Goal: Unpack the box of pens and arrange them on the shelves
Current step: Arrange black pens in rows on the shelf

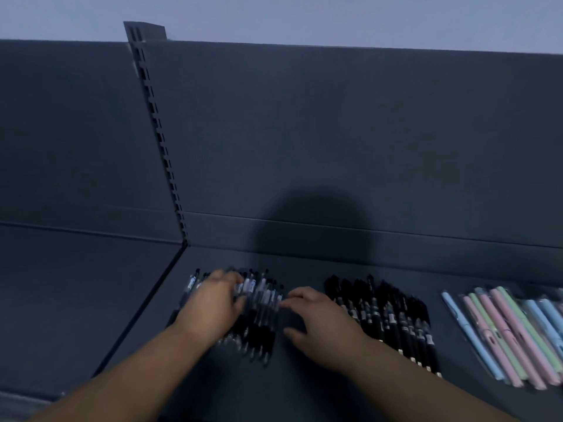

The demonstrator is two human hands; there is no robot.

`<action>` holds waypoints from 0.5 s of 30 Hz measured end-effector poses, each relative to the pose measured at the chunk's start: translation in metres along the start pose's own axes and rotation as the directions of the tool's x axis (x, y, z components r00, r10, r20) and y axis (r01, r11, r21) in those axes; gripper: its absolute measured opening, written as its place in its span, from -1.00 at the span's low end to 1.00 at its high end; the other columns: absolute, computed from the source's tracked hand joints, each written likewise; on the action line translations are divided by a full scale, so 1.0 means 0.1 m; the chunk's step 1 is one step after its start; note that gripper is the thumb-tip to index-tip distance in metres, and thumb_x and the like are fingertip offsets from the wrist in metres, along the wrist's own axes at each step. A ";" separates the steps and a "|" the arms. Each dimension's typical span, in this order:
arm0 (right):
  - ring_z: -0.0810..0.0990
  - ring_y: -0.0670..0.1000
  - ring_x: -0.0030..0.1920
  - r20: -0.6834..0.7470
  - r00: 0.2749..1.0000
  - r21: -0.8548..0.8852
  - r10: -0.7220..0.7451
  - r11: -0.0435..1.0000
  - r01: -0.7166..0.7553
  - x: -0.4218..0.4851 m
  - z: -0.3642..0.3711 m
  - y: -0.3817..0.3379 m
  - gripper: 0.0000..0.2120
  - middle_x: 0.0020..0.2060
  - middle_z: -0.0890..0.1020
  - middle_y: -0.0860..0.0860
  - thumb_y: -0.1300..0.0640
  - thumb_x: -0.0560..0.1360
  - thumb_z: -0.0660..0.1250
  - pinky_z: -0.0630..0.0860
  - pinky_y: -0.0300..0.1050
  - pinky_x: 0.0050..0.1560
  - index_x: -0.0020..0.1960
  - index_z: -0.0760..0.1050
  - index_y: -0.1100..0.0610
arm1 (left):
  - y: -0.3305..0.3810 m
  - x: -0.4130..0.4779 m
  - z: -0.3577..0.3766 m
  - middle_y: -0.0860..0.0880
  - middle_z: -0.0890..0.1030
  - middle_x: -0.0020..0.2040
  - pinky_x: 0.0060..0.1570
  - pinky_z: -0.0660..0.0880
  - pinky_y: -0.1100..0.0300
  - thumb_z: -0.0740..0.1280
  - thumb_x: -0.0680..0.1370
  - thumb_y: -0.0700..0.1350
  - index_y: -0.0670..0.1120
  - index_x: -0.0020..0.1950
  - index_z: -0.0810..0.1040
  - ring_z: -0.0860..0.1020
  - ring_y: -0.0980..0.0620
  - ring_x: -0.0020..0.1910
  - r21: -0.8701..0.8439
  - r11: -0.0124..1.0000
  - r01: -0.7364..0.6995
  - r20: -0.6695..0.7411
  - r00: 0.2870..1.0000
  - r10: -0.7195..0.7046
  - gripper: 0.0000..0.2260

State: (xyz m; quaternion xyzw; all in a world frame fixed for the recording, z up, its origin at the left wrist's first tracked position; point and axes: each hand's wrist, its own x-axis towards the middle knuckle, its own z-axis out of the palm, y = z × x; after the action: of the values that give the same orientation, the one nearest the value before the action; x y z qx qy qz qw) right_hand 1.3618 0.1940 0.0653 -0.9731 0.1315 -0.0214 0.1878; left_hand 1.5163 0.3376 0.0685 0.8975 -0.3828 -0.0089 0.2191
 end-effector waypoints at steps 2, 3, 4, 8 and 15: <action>0.31 -0.01 0.40 0.022 0.999 -0.005 0.030 1.000 -0.030 0.07 0.05 -0.07 -0.48 0.44 0.27 -0.11 -0.06 0.54 0.28 0.31 -0.13 0.40 0.47 0.28 -0.09 | -0.07 -0.01 0.04 0.03 0.42 0.18 0.14 0.42 0.26 0.29 0.56 -0.02 -0.02 0.28 0.49 0.49 0.05 0.07 -0.009 0.998 -0.056 -0.024 0.998 0.056 -0.70; 0.32 -0.01 0.40 0.024 0.999 -0.006 0.042 0.999 -0.042 0.09 0.08 -0.10 -0.47 0.44 0.27 -0.11 -0.06 0.53 0.29 0.30 -0.15 0.40 0.48 0.27 -0.08 | -0.10 -0.01 0.05 0.03 0.41 0.24 0.20 0.36 0.30 0.29 0.56 -0.02 -0.02 0.30 0.48 0.46 0.04 0.15 -0.015 0.997 -0.074 -0.036 0.997 0.073 -0.68; 0.32 -0.01 0.40 0.022 0.998 -0.003 0.053 0.999 -0.053 0.11 0.10 -0.12 -0.47 0.43 0.28 -0.10 -0.05 0.53 0.29 0.29 -0.16 0.40 0.48 0.26 -0.08 | -0.14 0.00 0.06 0.03 0.41 0.29 0.24 0.27 0.37 0.29 0.56 -0.03 -0.03 0.34 0.47 0.43 0.04 0.23 -0.039 0.996 -0.075 -0.034 0.997 0.074 -0.66; 0.34 -0.04 0.38 0.013 0.997 0.034 0.079 0.996 -0.079 0.19 0.16 -0.18 -0.47 0.43 0.31 -0.10 -0.02 0.54 0.29 0.27 -0.19 0.41 0.49 0.26 -0.05 | -0.24 0.09 0.08 0.05 0.43 0.37 0.20 0.11 0.52 0.26 0.58 -0.11 -0.04 0.39 0.42 0.40 0.13 0.32 -0.134 0.985 -0.111 0.054 0.991 0.119 -0.64; 0.33 -0.05 0.40 0.015 0.995 0.060 0.094 0.994 -0.095 0.16 0.21 -0.18 -0.54 0.47 0.27 -0.12 -0.01 0.57 0.24 0.27 -0.21 0.41 0.46 0.32 -0.07 | -0.28 0.09 0.12 0.04 0.44 0.37 0.18 0.04 0.60 0.22 0.60 -0.18 -0.07 0.37 0.46 0.38 0.12 0.33 -0.151 0.981 -0.120 0.070 0.989 0.132 -0.67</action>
State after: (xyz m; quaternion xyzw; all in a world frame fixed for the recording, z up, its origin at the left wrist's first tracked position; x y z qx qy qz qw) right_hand 1.3834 0.2135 0.0524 -0.9598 0.1756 -0.0104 0.2188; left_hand 1.5395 0.3437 0.0481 0.8517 -0.4458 -0.0591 0.2690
